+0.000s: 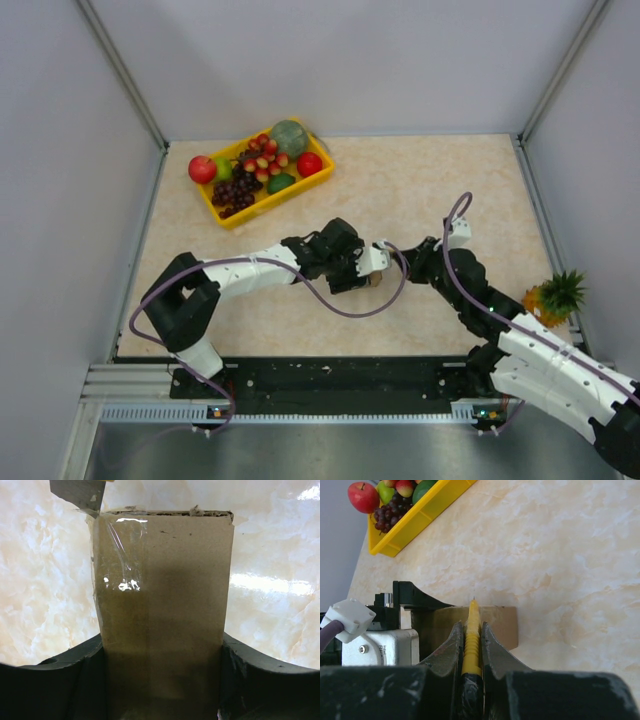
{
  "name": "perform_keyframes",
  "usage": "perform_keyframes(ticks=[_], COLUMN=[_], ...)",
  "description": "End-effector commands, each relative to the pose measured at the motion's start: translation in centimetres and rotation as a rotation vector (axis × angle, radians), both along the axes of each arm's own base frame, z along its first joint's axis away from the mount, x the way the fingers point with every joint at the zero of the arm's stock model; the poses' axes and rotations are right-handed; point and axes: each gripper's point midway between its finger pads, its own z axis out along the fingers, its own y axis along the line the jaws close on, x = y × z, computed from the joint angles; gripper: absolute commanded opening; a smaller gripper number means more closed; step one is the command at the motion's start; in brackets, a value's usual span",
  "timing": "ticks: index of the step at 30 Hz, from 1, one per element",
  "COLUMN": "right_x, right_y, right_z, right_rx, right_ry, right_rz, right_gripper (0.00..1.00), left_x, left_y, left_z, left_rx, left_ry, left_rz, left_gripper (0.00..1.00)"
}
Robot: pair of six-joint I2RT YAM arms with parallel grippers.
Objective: Unpack the express box
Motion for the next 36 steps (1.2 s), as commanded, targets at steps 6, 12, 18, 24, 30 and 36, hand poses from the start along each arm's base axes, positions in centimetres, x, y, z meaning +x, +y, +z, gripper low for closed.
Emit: perform_keyframes(ticks=[6, 12, 18, 24, 30, 36], right_x=[-5.0, -5.3, -5.8, -6.0, -6.4, -6.7], right_y=[1.2, 1.1, 1.4, 1.3, 1.0, 1.1], right_z=[-5.3, -5.3, -5.2, -5.2, -5.8, -6.1], right_rx=[-0.055, -0.05, -0.034, -0.03, -0.04, -0.042], right_ry=[0.211, 0.22, 0.229, 0.233, 0.251, 0.259], right_rz=[0.201, 0.201, 0.223, 0.224, 0.227, 0.239], right_gripper=[0.0, 0.0, 0.0, 0.0, 0.0, 0.0], left_x=[-0.5, -0.5, -0.5, -0.5, -0.6, -0.6], left_y=[4.0, 4.0, 4.0, 3.8, 3.9, 3.9], left_z=[-4.9, -4.9, -4.9, -5.0, -5.1, -5.1], left_rx=[0.172, 0.171, 0.174, 0.172, 0.177, 0.179], left_ry=[0.116, 0.123, 0.125, 0.131, 0.139, 0.142], left_rz=[0.13, 0.135, 0.137, 0.137, 0.137, 0.137], left_gripper=[0.2, 0.2, 0.2, 0.2, 0.19, 0.19])
